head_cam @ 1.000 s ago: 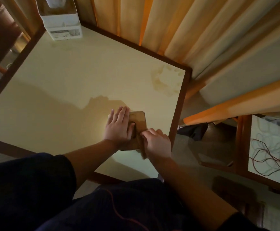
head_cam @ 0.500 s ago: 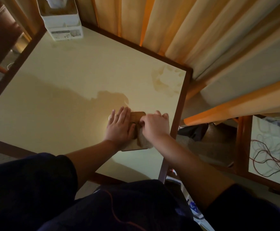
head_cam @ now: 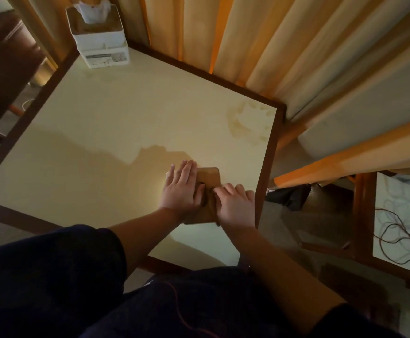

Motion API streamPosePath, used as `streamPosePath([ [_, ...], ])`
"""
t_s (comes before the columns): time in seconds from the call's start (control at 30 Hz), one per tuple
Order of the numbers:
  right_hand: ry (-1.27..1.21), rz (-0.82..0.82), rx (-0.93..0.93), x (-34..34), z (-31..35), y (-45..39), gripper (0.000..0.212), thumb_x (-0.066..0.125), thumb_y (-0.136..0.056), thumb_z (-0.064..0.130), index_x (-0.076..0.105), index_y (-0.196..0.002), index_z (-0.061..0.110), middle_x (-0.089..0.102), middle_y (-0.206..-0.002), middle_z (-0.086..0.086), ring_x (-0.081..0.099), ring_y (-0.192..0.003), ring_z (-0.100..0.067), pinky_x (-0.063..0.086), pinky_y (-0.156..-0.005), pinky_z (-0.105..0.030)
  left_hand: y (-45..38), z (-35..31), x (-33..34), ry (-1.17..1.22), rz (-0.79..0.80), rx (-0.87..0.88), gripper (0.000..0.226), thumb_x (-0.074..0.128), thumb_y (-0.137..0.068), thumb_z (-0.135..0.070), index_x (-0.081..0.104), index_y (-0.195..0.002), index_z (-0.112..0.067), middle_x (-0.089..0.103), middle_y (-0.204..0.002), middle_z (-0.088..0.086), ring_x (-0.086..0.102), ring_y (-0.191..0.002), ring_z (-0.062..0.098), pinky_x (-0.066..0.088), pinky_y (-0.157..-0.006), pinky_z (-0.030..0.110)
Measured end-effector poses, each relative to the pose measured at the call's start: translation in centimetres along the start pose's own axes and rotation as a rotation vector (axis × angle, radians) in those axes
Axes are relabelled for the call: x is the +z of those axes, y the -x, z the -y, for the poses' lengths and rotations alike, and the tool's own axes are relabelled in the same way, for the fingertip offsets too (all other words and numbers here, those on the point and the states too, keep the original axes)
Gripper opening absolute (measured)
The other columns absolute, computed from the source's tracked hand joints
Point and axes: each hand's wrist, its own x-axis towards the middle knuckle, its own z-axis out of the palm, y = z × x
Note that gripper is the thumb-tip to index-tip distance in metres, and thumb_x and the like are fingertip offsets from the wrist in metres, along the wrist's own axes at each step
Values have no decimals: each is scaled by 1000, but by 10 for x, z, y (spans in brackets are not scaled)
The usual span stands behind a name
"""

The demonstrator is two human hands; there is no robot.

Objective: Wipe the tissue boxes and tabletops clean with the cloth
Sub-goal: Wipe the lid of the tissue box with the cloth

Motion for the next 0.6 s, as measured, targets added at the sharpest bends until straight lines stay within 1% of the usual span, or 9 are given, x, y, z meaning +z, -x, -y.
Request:
streamPosePath([
  [0.1,4,79,-34,-6,-5,29,17,67,-96,35,72,-111,29,70,-113,8,62,-106,-25,47,-92,-46,0,1,1,-23,-3,17,74,26,-104,-49,33,-158,0,37,-163,16,26,-155,33,10,-129,52],
  [0.17,17,121,-33,-11,-5,42,13,64,-97,35,73,-105,30,71,-109,10,63,-103,-23,48,-90,-45,1,1,2,-37,-14,25,72,26,-105,-49,34,-158,0,38,-163,16,26,-155,33,11,-129,52],
  [0.23,33,189,-40,-18,-3,43,19,57,-100,40,72,-106,31,70,-109,11,62,-105,-19,48,-95,-45,1,2,2,-43,-1,24,72,25,-105,-49,34,-159,-1,37,-163,16,25,-155,32,10,-130,52],
  [0.3,14,292,-36,-25,-3,33,24,49,-103,37,72,-108,31,68,-106,11,57,-105,-19,43,-101,-46,0,3,2,-44,11,23,73,22,-105,-50,33,-159,-1,37,-163,16,25,-156,32,8,-130,51],
  [0.37,2,340,-23,-30,-2,19,24,49,-103,27,73,-107,31,67,-100,10,54,-104,-20,40,-100,-45,-1,3,1,-29,12,10,73,22,-106,-50,30,-160,-3,34,-165,15,21,-157,31,1,-129,47],
  [0.43,-7,317,-9,-33,1,5,27,50,-102,21,74,-109,32,68,-103,9,53,-106,-22,38,-95,-43,-1,1,1,5,19,-10,72,25,-105,-50,27,-162,-5,30,-167,12,16,-159,28,-4,-128,44],
  [0.53,1,263,6,-38,6,-17,31,52,-102,17,75,-113,33,70,-109,7,54,-111,-25,36,-92,-43,0,-2,-2,40,-7,-12,73,25,-103,-50,32,-160,-4,35,-165,14,21,-157,30,2,-130,47],
  [0.6,14,220,30,-41,11,-36,33,53,-101,15,76,-115,33,71,-112,5,54,-114,-27,37,-94,-44,0,-2,-1,55,-15,-9,72,27,-103,-48,36,-158,-3,38,-163,15,24,-156,31,6,-130,50],
])
